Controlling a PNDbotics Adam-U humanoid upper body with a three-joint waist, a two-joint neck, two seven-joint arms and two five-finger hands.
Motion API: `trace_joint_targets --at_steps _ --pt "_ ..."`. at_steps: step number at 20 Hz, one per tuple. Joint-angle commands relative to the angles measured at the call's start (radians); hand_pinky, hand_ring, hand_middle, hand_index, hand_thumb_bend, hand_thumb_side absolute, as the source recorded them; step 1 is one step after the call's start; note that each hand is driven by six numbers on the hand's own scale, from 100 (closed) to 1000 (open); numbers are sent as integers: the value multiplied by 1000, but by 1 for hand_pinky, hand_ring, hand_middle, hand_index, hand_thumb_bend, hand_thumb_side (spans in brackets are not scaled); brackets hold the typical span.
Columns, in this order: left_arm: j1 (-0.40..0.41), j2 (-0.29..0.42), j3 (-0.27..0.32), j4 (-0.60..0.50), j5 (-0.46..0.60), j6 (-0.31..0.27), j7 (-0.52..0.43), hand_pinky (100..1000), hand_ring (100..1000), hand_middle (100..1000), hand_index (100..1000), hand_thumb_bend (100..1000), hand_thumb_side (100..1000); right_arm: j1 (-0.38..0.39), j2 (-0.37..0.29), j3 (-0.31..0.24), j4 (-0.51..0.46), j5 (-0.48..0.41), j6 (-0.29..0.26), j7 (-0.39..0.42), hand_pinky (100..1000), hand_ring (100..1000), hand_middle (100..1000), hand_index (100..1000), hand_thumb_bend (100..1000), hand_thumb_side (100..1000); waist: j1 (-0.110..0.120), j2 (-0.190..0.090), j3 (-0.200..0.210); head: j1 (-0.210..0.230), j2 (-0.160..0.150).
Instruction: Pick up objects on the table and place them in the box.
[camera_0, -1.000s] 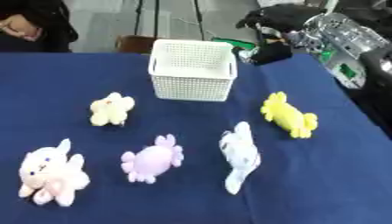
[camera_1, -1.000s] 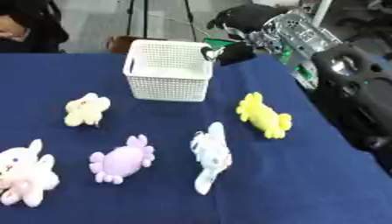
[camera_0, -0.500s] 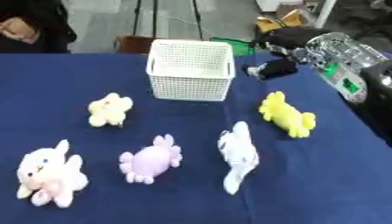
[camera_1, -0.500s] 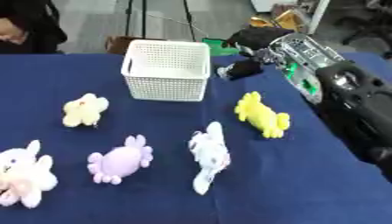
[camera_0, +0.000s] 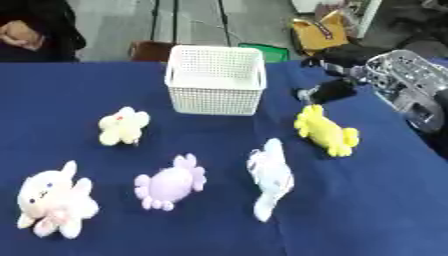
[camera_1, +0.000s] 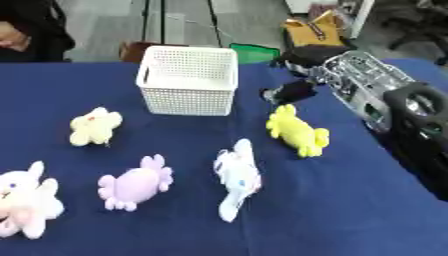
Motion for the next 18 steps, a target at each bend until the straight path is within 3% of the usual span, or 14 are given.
trace_joint_targets --at_steps 1,9,18 --pt "-10 21 -1 -18 4 -64 60 783 870 879 892 100 739 17 -75 -15 -61 -42 41 9 942 984 881 974 366 934 -1 -25 -3 6 -2" --pt "-14 17 -1 -18 6 -63 59 783 870 879 889 100 729 92 -111 -17 -91 -67 66 33 940 986 883 977 370 835 0 -22 1 6 -10" --pt "-17 12 -2 -18 10 -62 58 783 870 878 884 100 720 116 -74 -20 -17 -47 54 -1 934 981 881 974 395 804 5 -16 8 4 -18"
